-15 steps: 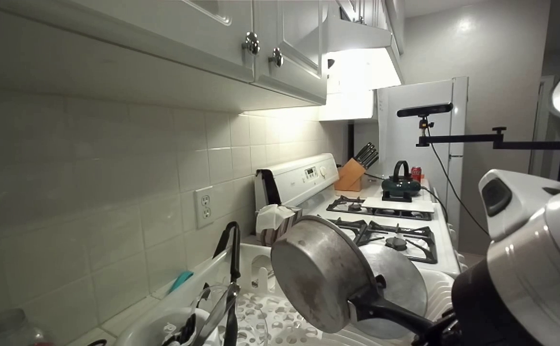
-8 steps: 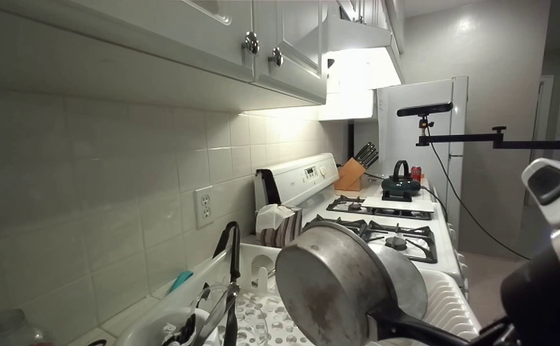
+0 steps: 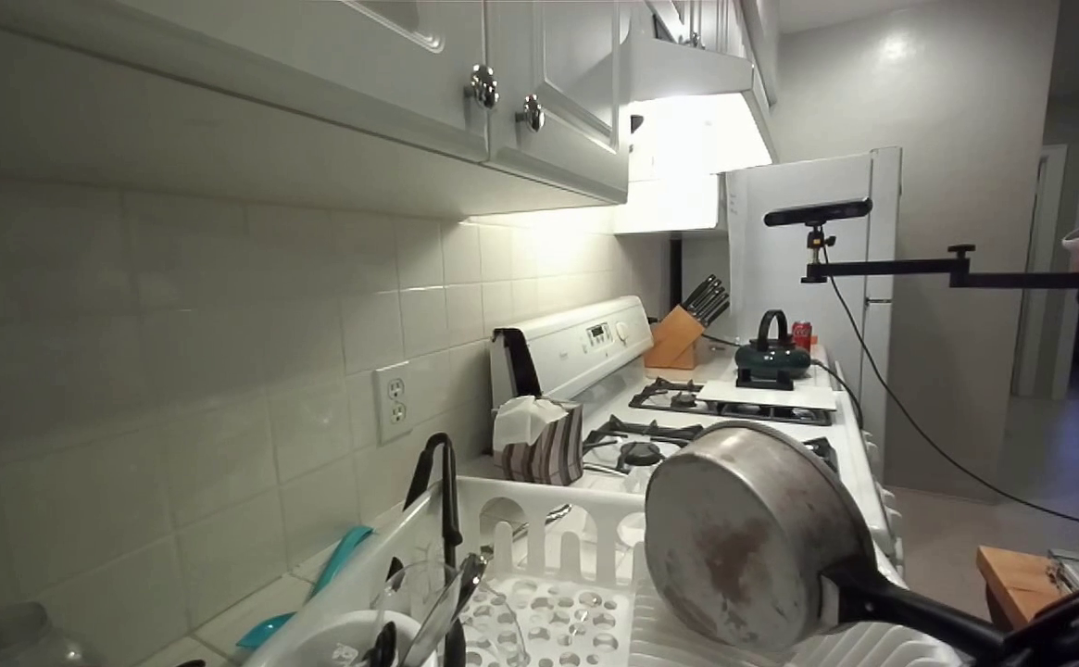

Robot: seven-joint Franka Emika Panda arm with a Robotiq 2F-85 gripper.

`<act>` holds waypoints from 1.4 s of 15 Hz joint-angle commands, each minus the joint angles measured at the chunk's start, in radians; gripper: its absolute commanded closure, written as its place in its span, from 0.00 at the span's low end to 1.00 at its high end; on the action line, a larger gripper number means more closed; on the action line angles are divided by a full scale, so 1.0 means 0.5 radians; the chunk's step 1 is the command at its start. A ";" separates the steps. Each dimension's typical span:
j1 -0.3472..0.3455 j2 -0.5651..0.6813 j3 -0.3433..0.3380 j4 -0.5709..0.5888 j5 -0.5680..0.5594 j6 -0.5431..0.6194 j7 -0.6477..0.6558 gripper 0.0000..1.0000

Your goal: Put the pot on the dish rack

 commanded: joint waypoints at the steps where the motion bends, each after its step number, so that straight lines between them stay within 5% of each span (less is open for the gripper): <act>1: -0.061 -0.113 0.062 0.004 -0.097 -0.007 -0.025 0.99; 8: -0.243 -0.011 -0.078 0.029 -0.412 0.425 -0.189 0.99; 11: -0.285 0.025 -0.134 0.028 -0.367 0.584 -0.302 0.99; 21: -0.140 0.218 -0.170 0.027 -0.161 0.622 -0.265 0.99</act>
